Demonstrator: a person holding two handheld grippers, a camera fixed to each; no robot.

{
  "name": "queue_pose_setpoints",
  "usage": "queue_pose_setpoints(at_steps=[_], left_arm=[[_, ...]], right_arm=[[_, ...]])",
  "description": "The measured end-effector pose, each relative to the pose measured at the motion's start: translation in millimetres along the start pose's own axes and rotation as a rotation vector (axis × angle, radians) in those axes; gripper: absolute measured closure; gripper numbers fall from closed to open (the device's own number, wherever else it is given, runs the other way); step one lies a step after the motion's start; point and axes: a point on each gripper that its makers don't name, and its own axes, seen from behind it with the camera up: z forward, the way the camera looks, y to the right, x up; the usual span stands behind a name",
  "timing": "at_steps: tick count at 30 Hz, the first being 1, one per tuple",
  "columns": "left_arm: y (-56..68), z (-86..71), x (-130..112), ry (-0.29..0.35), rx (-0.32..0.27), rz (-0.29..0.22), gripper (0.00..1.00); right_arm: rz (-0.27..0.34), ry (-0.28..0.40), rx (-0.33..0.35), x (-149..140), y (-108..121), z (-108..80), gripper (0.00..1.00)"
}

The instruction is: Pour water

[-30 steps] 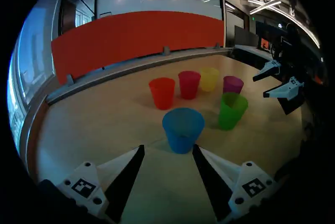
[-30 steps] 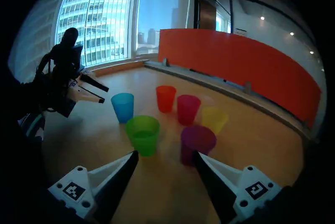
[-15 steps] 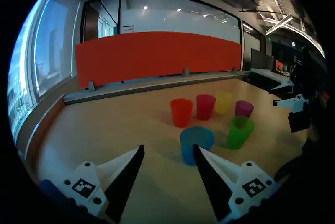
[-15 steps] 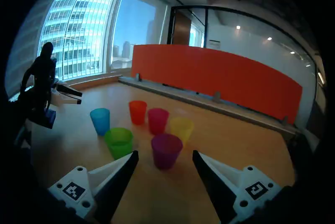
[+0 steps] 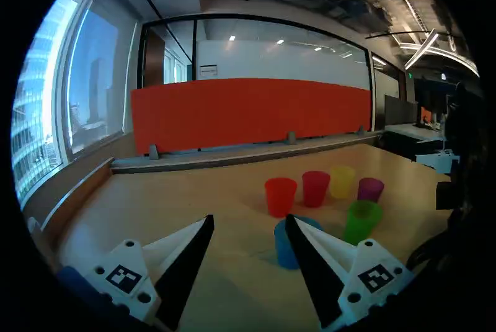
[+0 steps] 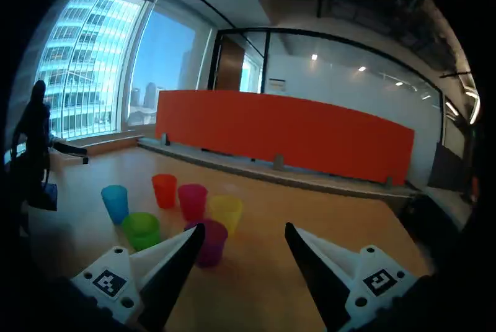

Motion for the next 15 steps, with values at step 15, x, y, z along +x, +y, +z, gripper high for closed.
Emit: queue_pose_setpoints(at_steps=[15], left_arm=[[-10.0,-11.1,23.4,0.117,0.103,-0.08,0.15]], right_arm=[[0.08,0.167,-0.196,34.9,41.4,-2.5,0.0]])
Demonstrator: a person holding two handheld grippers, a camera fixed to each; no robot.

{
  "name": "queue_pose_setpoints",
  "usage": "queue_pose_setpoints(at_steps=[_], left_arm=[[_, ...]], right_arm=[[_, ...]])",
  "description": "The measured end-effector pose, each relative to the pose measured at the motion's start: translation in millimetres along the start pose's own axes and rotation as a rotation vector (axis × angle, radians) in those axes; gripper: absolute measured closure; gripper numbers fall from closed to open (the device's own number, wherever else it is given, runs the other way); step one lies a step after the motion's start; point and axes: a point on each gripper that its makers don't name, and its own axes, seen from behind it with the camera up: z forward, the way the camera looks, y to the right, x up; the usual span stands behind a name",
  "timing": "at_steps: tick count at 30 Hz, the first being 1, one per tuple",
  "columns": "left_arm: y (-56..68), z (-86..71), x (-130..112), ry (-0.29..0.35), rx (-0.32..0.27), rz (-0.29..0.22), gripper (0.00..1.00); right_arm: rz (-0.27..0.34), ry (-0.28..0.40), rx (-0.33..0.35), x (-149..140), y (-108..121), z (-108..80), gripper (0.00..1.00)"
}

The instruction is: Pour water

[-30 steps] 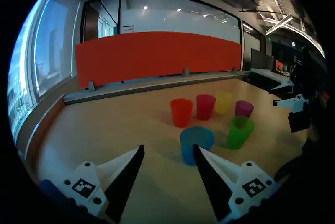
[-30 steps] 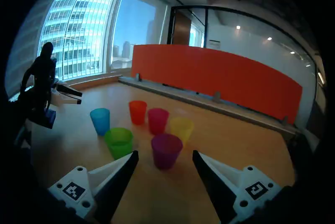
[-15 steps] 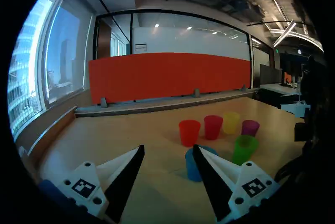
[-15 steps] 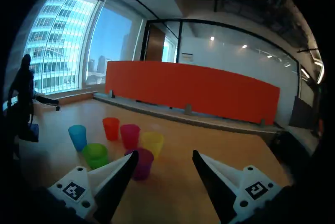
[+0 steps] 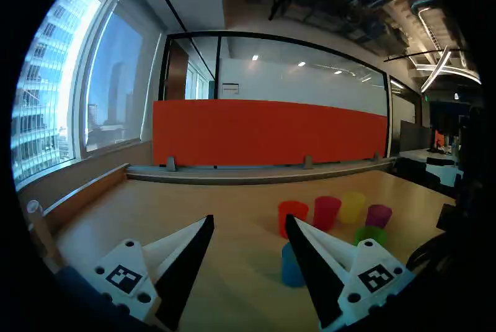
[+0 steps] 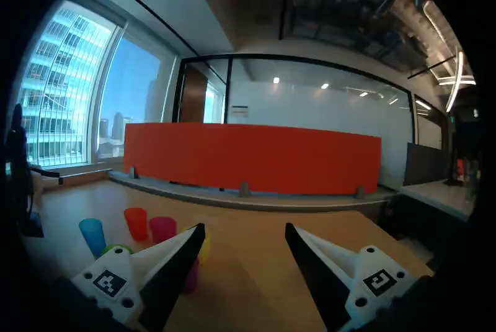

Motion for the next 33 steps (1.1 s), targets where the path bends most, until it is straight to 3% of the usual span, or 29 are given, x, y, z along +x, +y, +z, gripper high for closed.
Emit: queue_pose_setpoints(at_steps=[12,27,33], left_arm=[[-6.5,-4.2,22.2,0.077,0.058,-0.003,0.16],[-12.4,-6.9,23.9,0.109,0.109,0.044,0.16],[-19.0,-6.4,13.7,0.119,0.137,0.073,0.15]], right_arm=[[0.001,0.062,-0.126,8.4,20.5,-2.4,0.0],[0.097,0.069,-0.119,20.1,26.2,-5.9,0.0],[0.092,0.069,-0.133,22.3,30.8,-7.5,0.0]])
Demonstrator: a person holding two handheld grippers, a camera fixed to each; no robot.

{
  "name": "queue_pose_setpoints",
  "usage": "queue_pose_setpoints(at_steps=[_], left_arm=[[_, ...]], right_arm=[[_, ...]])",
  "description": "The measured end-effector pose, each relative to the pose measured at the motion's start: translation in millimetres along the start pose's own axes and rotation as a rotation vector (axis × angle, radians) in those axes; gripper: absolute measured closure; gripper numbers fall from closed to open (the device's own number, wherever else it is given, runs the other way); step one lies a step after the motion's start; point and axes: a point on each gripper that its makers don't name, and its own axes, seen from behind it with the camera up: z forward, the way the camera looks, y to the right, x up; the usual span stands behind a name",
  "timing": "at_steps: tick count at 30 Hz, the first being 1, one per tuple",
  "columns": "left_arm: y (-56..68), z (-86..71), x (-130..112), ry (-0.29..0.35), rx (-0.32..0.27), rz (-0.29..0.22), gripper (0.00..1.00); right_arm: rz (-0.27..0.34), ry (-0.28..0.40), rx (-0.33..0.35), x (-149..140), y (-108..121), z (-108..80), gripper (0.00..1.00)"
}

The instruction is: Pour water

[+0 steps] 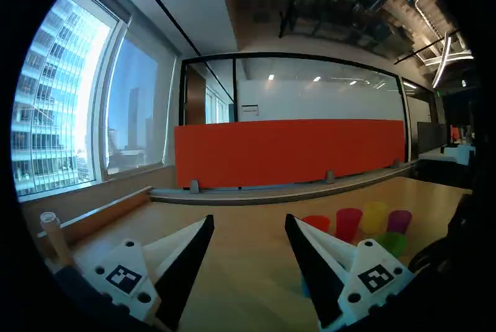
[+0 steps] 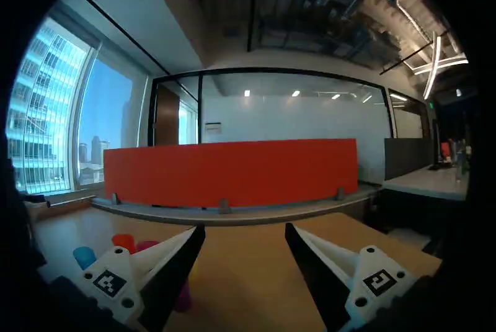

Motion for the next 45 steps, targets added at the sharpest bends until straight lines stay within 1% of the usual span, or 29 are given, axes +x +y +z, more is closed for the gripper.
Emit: queue_pose_setpoints(at_steps=[9,15,21,30,39,45], left_arm=[[-1.9,2.9,-23.8,-0.004,0.005,0.006,0.15],[-4.7,6.9,-36.8,0.0,0.006,0.016,0.15],[-11.6,8.2,-46.4,-0.003,0.015,0.019,0.15],[-15.5,7.9,-53.1,-0.008,0.012,-0.006,0.15],[-18.7,7.7,-62.8,-0.019,0.016,-0.008,0.15],[-17.4,7.8,-65.6,-0.022,0.01,-0.022,0.15]], right_arm=[[-0.049,-0.024,-0.017,-8.4,-1.8,-2.2,0.0],[-0.053,-0.041,-0.026,-11.4,-3.0,-1.6,0.0],[-0.059,-0.045,-0.037,-9.8,-2.6,-1.1,0.0],[-0.059,-0.051,-0.042,-9.5,-1.9,-0.6,0.0],[-0.067,-0.05,-0.044,-8.0,-0.5,-2.8,0.0],[-0.071,-0.049,-0.047,-6.5,-0.5,-3.9,0.0]])
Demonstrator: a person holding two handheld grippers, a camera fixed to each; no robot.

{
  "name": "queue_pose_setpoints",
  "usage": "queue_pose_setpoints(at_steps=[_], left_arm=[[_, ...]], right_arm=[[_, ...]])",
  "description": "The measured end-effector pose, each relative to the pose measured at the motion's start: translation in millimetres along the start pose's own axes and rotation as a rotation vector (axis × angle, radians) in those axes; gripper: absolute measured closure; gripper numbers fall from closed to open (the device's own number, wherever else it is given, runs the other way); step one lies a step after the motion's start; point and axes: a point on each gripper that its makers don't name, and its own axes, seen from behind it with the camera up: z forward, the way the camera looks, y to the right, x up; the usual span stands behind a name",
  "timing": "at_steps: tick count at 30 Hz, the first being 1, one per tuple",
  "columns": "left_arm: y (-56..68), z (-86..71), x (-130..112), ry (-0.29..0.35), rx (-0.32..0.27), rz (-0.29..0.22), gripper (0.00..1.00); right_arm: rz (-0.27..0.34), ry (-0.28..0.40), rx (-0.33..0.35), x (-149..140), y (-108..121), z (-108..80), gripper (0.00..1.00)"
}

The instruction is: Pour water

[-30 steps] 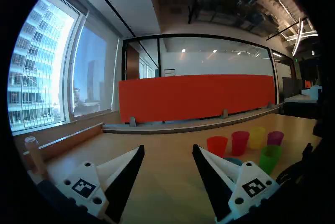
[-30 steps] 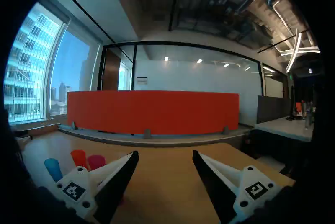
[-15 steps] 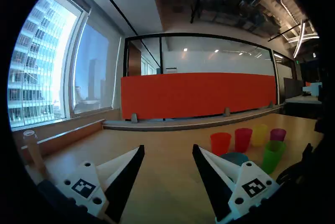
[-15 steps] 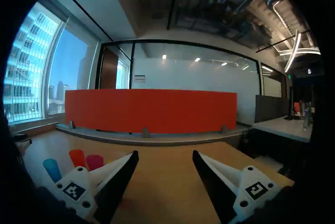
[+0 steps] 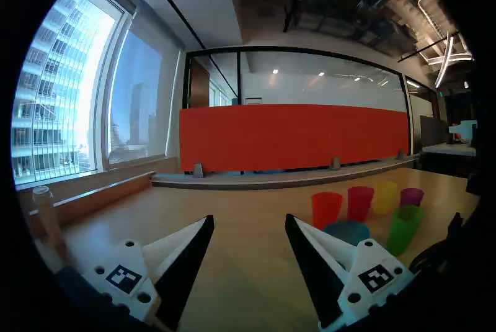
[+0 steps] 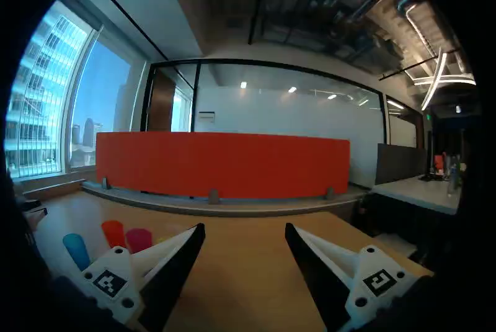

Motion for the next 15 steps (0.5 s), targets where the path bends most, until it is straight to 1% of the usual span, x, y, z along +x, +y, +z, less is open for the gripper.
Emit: queue_pose_setpoints(at_steps=[9,15], left_arm=[[0.8,-0.4,-0.6,0.001,-0.006,-0.02,0.16],[1.0,0.1,-0.1,0.001,-0.007,-0.019,0.15]], right_arm=[[-0.001,-0.005,-0.001,-2.0,1.3,-1.0,0.0],[0.001,-0.005,-0.005,-1.2,3.4,-1.5,0.0]])
